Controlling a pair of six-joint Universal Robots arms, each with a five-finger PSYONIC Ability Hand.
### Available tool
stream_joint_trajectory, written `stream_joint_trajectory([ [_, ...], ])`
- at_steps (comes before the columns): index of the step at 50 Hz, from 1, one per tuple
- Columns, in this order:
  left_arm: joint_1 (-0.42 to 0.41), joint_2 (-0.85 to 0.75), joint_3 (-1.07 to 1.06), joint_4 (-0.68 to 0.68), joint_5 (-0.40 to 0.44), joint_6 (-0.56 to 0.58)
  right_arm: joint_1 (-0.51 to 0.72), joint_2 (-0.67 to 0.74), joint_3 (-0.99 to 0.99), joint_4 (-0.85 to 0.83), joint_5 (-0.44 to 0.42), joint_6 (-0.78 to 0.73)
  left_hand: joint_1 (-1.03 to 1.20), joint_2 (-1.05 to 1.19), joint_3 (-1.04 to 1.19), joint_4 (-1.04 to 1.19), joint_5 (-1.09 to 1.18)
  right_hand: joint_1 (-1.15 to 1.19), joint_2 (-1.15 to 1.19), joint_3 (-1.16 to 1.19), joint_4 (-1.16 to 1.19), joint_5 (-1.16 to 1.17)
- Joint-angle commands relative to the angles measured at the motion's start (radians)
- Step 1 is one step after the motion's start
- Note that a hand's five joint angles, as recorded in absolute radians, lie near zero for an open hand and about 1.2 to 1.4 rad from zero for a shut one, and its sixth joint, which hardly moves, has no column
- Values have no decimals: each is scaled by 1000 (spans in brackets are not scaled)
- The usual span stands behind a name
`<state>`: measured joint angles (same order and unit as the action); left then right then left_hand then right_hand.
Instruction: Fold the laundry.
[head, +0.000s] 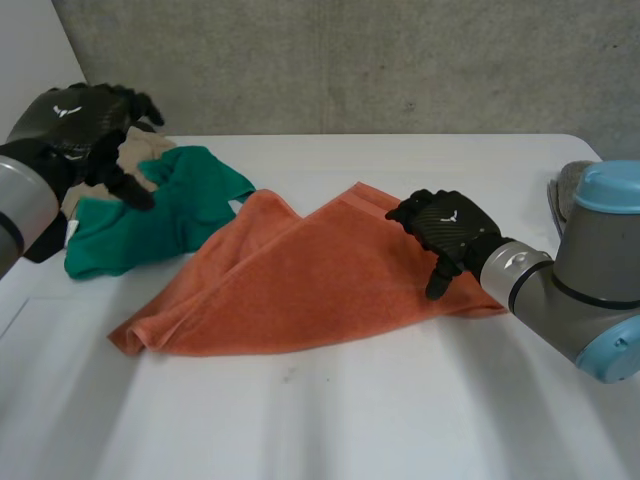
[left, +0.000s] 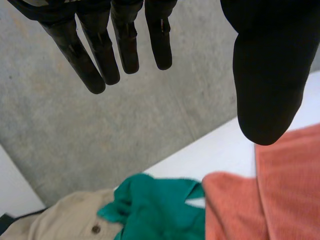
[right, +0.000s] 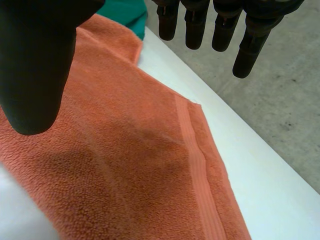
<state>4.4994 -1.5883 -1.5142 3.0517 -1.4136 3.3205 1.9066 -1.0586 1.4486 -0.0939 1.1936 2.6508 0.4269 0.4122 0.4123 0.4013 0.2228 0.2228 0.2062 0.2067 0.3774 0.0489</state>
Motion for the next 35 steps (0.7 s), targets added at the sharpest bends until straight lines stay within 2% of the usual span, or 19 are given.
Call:
stream_joint_trajectory([
  [1,159,-30,-64,-129,145,197,-4,-14,-17,29,17,17,-11,4,4,15,19,-48,-32,-32,-203,-49],
  [6,306,-140,-156,-185,296,419,2,-5,-24,46,17,15,30,45,45,56,60,-48,-32,-32,-203,-49],
  [8,342,-174,-182,-186,340,479,3,0,-24,46,18,15,30,45,45,56,60,-48,-32,-32,-203,-49],
  [10,363,-226,-207,-180,390,555,9,6,-24,48,20,14,42,57,57,67,72,-48,-32,-32,-203,-49],
  [13,360,-289,-213,-179,407,612,15,9,-22,48,27,11,39,54,54,65,69,-48,-32,-32,-203,-49],
  [20,353,-377,-192,-154,386,610,22,8,-16,49,34,11,39,54,54,65,69,-48,-32,-32,-203,-49],
  [26,337,-387,-161,-117,378,544,26,9,-14,49,34,9,54,68,68,79,83,-48,-32,-32,-203,-49],
  [31,313,-407,-156,-116,377,513,34,9,-13,49,34,6,230,244,244,255,259,-48,-32,-32,-203,-49],
  [35,299,-426,-156,-117,378,508,43,11,-24,49,34,1,602,617,617,627,632,-48,-32,-32,-203,-49],
])
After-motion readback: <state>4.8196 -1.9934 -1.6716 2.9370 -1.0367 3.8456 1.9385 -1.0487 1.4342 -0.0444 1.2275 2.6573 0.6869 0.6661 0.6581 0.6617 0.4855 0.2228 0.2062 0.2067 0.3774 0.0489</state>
